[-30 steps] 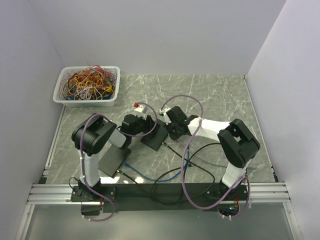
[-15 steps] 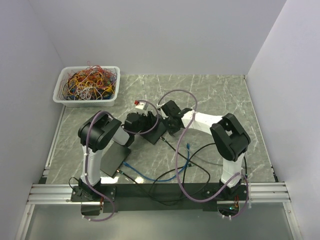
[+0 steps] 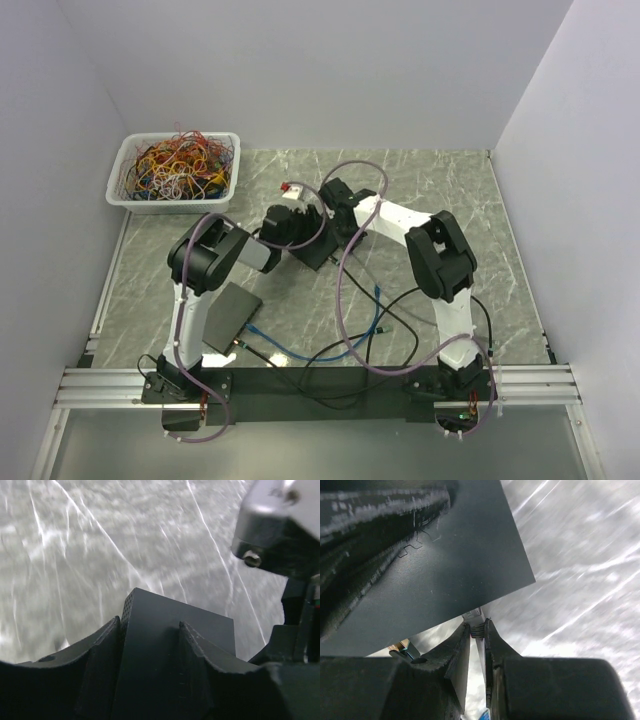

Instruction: Insert the plug into the switch port

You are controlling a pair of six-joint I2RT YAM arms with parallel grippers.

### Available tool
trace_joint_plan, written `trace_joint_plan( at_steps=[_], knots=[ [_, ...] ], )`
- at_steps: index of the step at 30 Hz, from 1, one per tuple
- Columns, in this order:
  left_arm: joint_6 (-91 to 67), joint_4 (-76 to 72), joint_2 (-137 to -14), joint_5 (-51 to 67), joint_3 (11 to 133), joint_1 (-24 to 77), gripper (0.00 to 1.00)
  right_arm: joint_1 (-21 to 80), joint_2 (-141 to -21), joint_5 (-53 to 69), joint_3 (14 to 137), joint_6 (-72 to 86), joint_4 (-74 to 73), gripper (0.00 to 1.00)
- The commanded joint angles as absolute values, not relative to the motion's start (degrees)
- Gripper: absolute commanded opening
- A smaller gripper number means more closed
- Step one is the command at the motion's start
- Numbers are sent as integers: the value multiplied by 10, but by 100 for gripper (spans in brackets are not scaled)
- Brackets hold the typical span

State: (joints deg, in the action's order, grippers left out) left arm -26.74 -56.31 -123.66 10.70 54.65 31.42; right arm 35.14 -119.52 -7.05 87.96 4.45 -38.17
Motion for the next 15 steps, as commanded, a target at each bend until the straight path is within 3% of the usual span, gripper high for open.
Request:
trace_joint_plan(
  at_steps=[1, 7, 14, 15],
  knots=[
    [-343, -339, -1290, 368, 577, 379, 54, 340, -1242, -37, 975, 91, 213, 0],
    [-346, -280, -1322, 366, 678, 349, 60, 304, -1267, -54, 1029, 94, 175, 0],
    [-319, -159, -1337, 328, 803, 328, 82, 271, -1277, -57, 1046, 126, 145, 0],
    [-316, -131, -1335, 317, 815, 325, 84, 268, -1277, -61, 1048, 130, 141, 5]
  ],
)
